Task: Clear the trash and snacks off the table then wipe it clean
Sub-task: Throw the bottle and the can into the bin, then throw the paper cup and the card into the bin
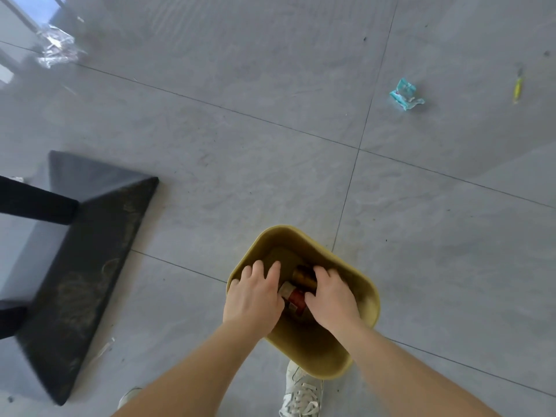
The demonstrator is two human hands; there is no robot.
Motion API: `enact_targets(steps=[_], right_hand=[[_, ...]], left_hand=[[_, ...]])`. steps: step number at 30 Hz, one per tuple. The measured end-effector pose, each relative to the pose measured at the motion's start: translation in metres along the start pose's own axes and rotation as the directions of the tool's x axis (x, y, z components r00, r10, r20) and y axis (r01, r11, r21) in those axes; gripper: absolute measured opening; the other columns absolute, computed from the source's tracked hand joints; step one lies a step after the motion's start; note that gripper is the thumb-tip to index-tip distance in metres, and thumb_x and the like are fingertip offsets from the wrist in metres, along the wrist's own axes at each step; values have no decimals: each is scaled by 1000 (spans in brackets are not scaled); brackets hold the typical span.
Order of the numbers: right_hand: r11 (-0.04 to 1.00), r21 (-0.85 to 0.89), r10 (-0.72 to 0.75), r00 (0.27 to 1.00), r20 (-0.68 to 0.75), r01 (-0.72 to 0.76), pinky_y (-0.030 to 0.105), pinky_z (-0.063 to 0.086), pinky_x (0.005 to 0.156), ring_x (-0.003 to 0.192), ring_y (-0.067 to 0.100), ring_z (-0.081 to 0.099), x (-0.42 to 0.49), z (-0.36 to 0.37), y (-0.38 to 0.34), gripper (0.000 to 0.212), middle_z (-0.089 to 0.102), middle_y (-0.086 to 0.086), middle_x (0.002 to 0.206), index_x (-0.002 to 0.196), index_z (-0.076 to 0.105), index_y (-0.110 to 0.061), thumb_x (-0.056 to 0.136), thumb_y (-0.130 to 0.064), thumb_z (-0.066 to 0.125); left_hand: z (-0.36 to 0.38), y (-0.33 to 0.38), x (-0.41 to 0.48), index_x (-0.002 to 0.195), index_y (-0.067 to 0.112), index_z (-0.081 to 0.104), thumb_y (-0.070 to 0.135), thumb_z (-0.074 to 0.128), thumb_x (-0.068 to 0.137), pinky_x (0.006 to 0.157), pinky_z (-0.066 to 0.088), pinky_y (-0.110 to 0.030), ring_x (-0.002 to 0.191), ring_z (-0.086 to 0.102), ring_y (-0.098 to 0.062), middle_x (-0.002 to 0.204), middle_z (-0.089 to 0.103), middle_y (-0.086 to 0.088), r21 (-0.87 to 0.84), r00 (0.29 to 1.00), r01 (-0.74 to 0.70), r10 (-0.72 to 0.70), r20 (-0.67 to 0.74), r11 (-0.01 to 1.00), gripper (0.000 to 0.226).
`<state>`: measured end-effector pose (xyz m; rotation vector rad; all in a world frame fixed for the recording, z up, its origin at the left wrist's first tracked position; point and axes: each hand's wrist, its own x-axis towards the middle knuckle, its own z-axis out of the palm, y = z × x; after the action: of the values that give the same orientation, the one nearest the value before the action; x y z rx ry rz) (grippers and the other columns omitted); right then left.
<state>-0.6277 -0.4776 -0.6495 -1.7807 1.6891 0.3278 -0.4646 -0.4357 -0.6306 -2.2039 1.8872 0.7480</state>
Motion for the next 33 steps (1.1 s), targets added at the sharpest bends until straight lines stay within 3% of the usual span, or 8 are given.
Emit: enact_targets(steps=[6,12,19,25,33], right_hand=[[996,-62,-64,998,-25,63,33,50,95,113,20,54,-29,-35,-25,52,53,-1,131,144,38,-27,97,-44,54],[978,-132,-168,985,-40,162,35,50,97,124,22,50,-75,-99,-74,61,49,-2,140,149,32,-29,95,-48,51],[926,-217,-337,935,-106,309,35,51,92,119,23,52,-155,-204,-161,54,51,-1,138,144,35,-29,96,-49,51],[844,-301,-498,856,-135,443,32,50,86,112,24,54,-217,-270,-238,62,55,4,132,147,34,-23,94,-44,58],[737,-378,-642,756,-132,560,31,44,81,110,25,54,-271,-316,-307,65,55,6,132,148,32,-22,93,-44,59]], left_hand=[[-44,-11,-32,151,26,16,42,38,97,105,39,-45,141,26,-31,154,30,-11,66,997,-81,81,5,995,61],[-115,-17,-76,152,26,16,44,39,96,109,34,-50,145,21,-36,157,27,-13,108,998,-58,62,-31,992,63],[-240,-27,-152,151,32,4,52,36,98,118,19,-54,149,8,-35,163,13,-9,49,989,40,-33,-143,998,65],[-334,-45,-224,153,31,5,56,41,96,118,21,-54,149,7,-35,163,14,-10,52,965,83,-67,-254,995,72],[-407,-71,-289,155,28,10,53,44,94,116,25,-54,149,9,-34,161,19,-12,10,889,202,-179,-421,979,75]])
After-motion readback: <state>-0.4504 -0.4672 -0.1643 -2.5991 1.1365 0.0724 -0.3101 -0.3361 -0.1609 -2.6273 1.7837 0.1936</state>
